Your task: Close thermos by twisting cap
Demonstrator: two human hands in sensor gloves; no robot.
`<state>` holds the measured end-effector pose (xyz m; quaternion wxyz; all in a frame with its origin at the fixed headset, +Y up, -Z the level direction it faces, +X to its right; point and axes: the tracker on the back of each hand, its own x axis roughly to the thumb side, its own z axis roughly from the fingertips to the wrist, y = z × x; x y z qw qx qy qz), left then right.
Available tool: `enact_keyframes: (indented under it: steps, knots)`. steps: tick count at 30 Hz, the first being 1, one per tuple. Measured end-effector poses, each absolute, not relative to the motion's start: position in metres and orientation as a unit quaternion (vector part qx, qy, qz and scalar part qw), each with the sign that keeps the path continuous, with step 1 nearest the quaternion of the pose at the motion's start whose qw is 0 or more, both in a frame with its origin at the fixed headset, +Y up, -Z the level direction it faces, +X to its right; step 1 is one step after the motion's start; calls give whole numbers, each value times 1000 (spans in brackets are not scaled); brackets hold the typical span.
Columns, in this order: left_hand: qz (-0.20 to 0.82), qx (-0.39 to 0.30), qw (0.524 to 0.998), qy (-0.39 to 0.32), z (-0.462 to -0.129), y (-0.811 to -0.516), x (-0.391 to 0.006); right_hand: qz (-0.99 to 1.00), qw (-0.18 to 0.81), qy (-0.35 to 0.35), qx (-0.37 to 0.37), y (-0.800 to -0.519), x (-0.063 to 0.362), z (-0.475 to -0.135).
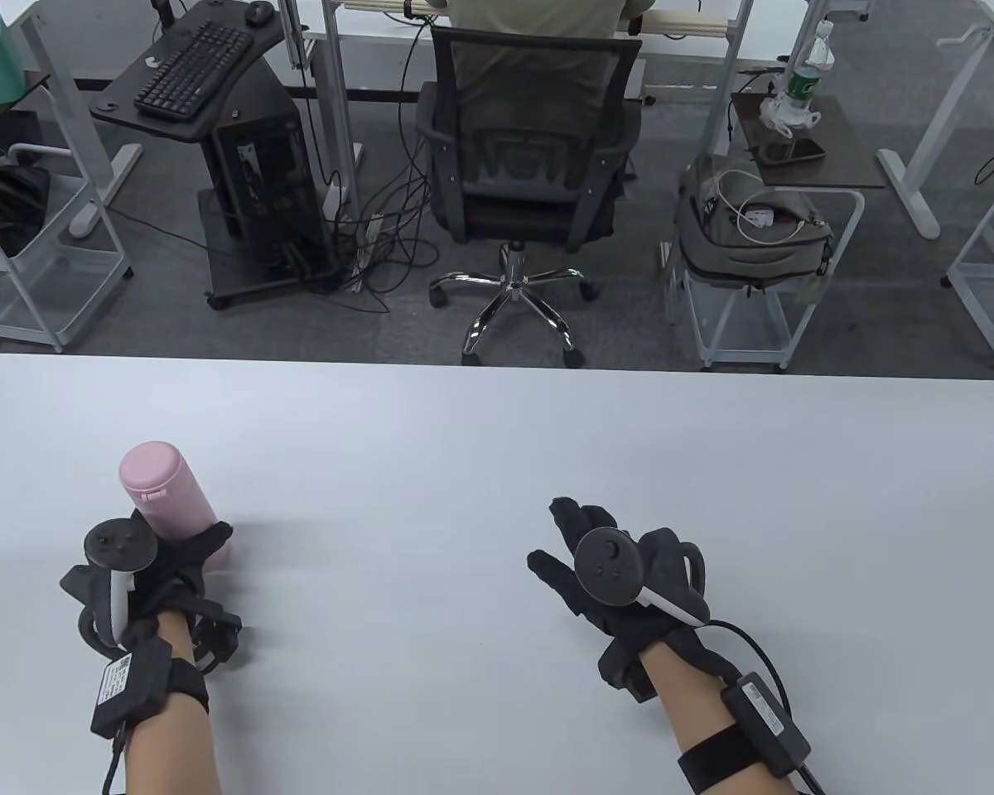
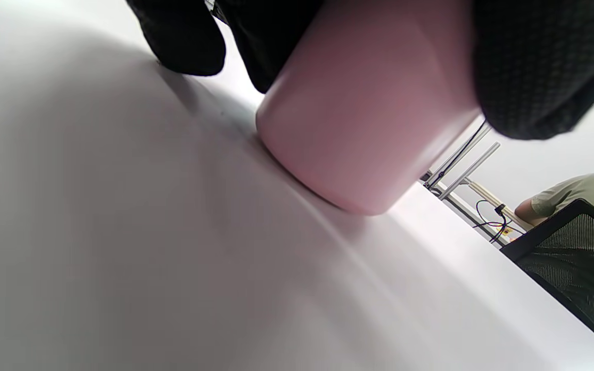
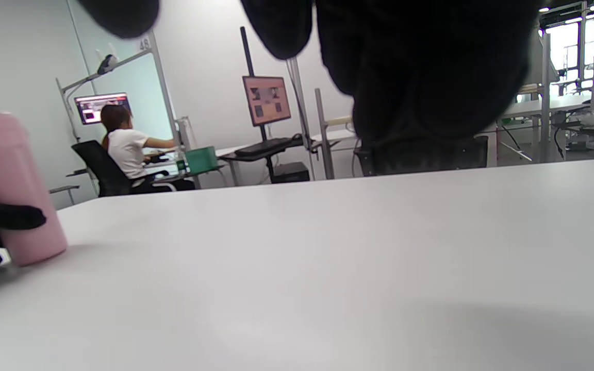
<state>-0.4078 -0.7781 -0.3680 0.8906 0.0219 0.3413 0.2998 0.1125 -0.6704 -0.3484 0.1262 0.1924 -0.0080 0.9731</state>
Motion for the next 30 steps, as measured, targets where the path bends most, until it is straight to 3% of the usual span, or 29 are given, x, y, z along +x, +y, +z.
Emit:
enact_keyframes:
  steps: [6,9,11,14,17,19,23,27,30]
  knots:
    - [252,20,915,316,-361,-775,-406,973,126,3,194,-670,108,-341]
    - [184,77,934,296,-338,-745,-406,977,107,0,183,-667,109,-328]
    - [141,130,949,249,-320,-717,-399,982,85,-12,170,-667,109,-318]
    - [70,242,955,157,-283,-671,-359,988,19,-47,143,-674,105,-301]
    - [30,240,970,35,-265,-653,-294,990,-16,-81,118,-686,101,-288]
    - [-1,190,981,-31,-262,-657,-238,990,-8,-96,104,-697,100,-281]
    - [-98,110,987,-56,-269,-687,-165,990,-20,-88,107,-712,101,-276]
    - [-118,96,986,-62,-274,-725,-147,989,-30,-91,117,-723,103,-274]
    - [-166,92,980,-58,-279,-727,-152,990,-31,-71,118,-727,102,-276]
